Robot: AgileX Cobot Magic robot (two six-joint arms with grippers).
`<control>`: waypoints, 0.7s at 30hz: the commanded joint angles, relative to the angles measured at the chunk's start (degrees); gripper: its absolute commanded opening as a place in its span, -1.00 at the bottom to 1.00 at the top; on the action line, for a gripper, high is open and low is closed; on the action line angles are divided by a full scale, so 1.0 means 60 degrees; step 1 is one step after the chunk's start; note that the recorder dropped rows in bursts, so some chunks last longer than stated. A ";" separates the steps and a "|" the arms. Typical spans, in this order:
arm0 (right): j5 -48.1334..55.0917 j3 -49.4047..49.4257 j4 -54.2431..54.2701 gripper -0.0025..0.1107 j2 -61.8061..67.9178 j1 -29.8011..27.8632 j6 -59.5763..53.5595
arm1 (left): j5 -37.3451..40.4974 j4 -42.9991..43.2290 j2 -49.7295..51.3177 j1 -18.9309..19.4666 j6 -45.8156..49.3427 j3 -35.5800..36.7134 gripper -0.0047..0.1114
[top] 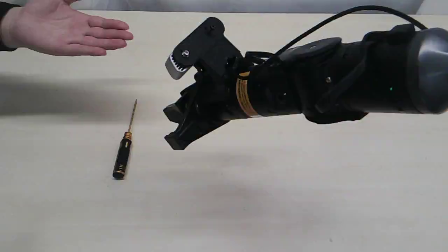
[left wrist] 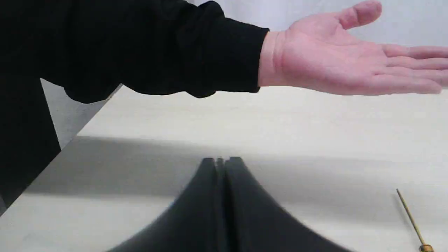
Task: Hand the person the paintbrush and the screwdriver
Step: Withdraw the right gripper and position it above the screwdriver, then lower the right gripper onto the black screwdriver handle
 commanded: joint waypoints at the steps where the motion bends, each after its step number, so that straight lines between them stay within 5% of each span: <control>1: -0.0265 0.0050 0.3130 -0.23 -0.0139 0.0001 -0.3215 | -0.0098 -0.0043 -0.0024 -0.0080 -0.0019 0.0019 -0.92; 7: 0.0668 0.0050 0.5825 -0.23 -0.0139 0.0001 -0.5739 | -0.0098 -0.0043 -0.0024 -0.0080 -0.0019 0.0019 -0.92; 14: 0.1098 0.0050 0.6338 -0.20 -0.0139 0.0001 -0.6169 | -0.0103 0.0018 -0.0024 -0.0080 -0.0019 0.0019 -0.92; 21: 0.3181 -0.0790 1.1522 -0.04 0.0184 0.0705 -1.1471 | -0.0103 0.0018 -0.0024 -0.0080 -0.0019 0.0019 -0.92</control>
